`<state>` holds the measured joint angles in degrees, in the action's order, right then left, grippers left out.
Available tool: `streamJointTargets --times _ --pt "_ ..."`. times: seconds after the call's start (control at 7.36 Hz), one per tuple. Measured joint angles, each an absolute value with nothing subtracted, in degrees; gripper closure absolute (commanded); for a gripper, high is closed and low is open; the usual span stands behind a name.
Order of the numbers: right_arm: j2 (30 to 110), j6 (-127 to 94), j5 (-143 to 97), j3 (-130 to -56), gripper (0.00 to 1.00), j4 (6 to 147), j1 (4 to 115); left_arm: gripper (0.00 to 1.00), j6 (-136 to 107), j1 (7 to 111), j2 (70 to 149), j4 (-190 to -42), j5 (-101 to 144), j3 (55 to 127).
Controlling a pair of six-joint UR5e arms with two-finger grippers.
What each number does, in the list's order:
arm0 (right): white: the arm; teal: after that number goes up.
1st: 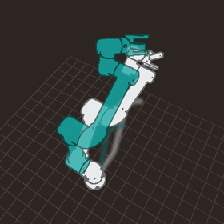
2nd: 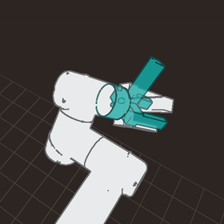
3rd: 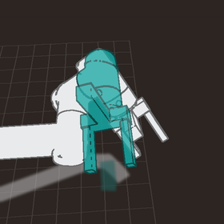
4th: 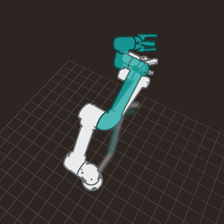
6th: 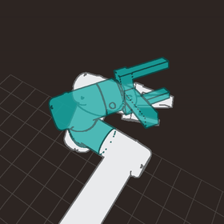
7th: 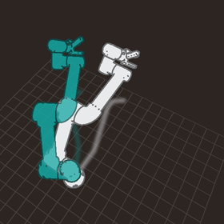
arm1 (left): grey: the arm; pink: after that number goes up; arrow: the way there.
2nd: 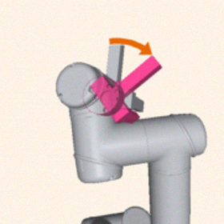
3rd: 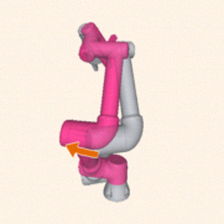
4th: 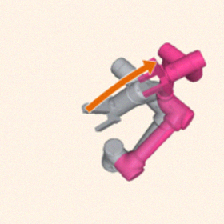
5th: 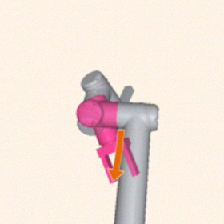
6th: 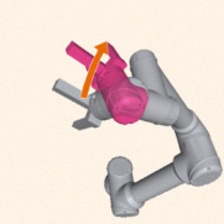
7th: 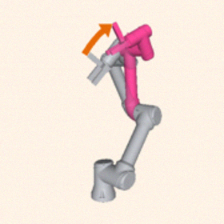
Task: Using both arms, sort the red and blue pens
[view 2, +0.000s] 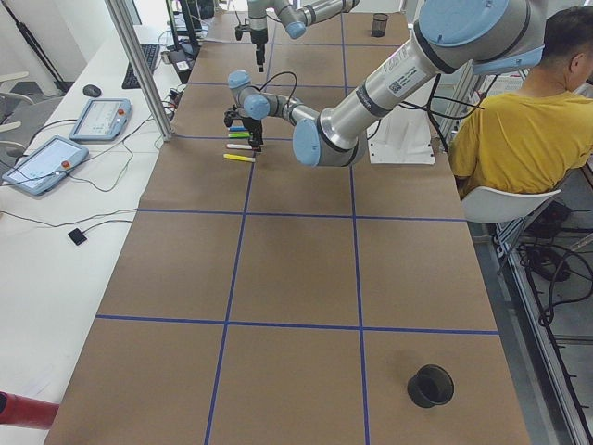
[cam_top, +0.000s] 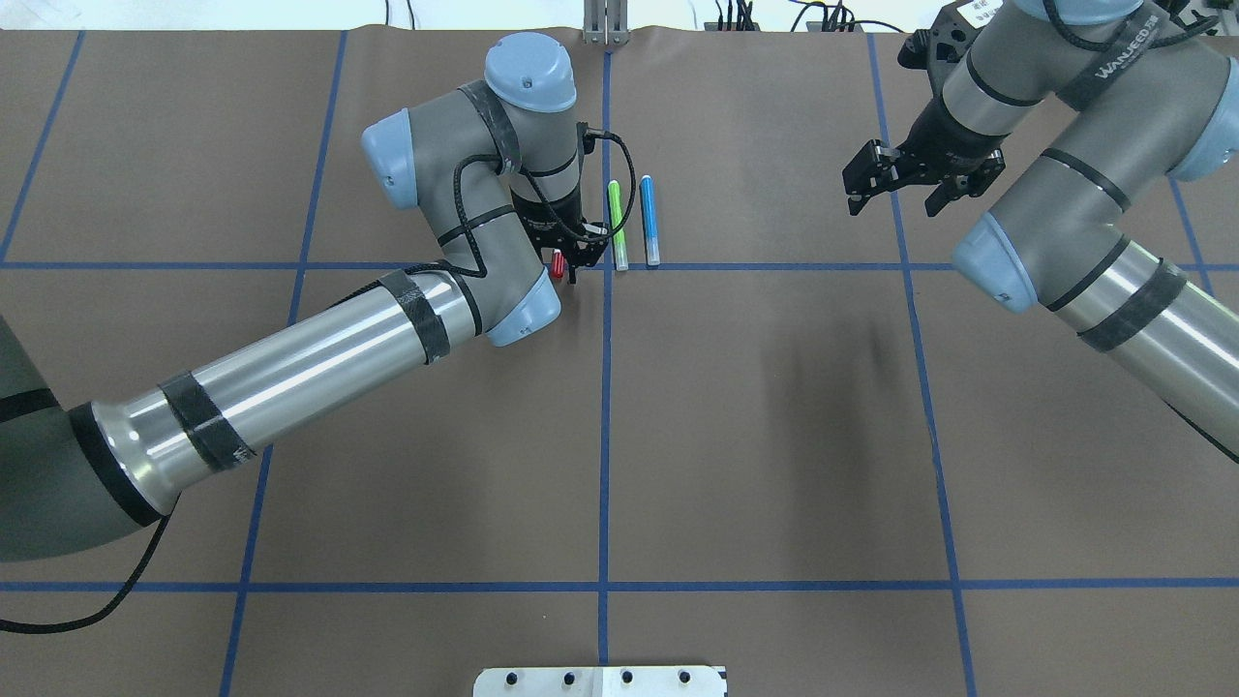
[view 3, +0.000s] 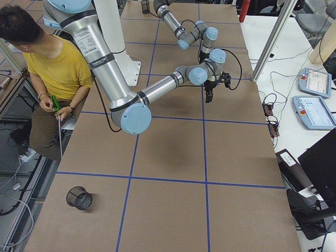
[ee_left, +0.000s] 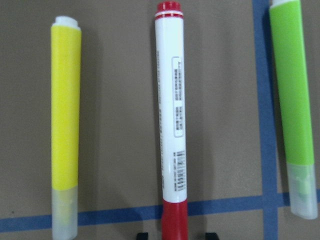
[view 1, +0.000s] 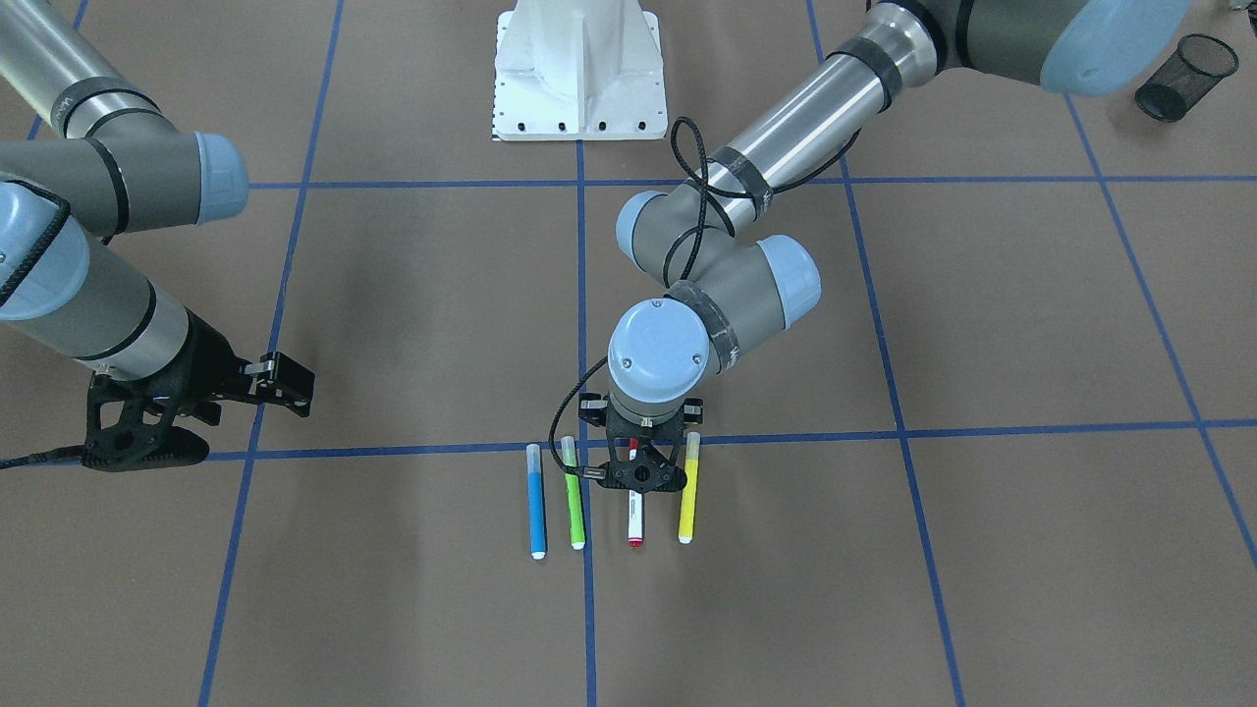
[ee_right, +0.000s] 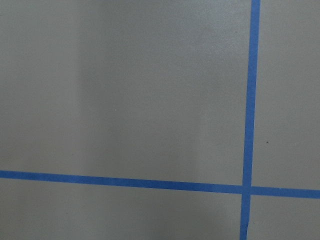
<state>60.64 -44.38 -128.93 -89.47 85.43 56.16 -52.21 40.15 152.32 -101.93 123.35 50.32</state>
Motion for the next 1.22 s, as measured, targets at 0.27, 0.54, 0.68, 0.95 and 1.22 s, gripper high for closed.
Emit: streamJointTargets --times 0.27,0.54,0.68,0.95,1.22 --pt "60.7 -44.3 -128.9 -89.4 0.0 85.4 56.2 0.55 -52.6 40.2 152.3 -102.5 123.1 50.1" --pt "60.7 -44.4 -128.9 -89.4 0.0 85.4 56.2 0.59 -52.7 40.2 152.3 -103.1 122.8 49.9" --pt "60.7 -44.4 -128.9 -89.4 0.0 85.4 56.2 0.65 -52.8 40.3 152.3 -103.2 122.7 49.9" --pt "60.7 -44.4 -128.9 -89.4 0.0 85.4 56.2 0.76 -52.8 40.2 152.3 -103.3 122.7 49.8" --pt "60.6 -44.4 -128.9 -89.4 0.0 85.4 56.2 1.0 -52.8 40.2 152.3 -103.4 122.7 49.8"
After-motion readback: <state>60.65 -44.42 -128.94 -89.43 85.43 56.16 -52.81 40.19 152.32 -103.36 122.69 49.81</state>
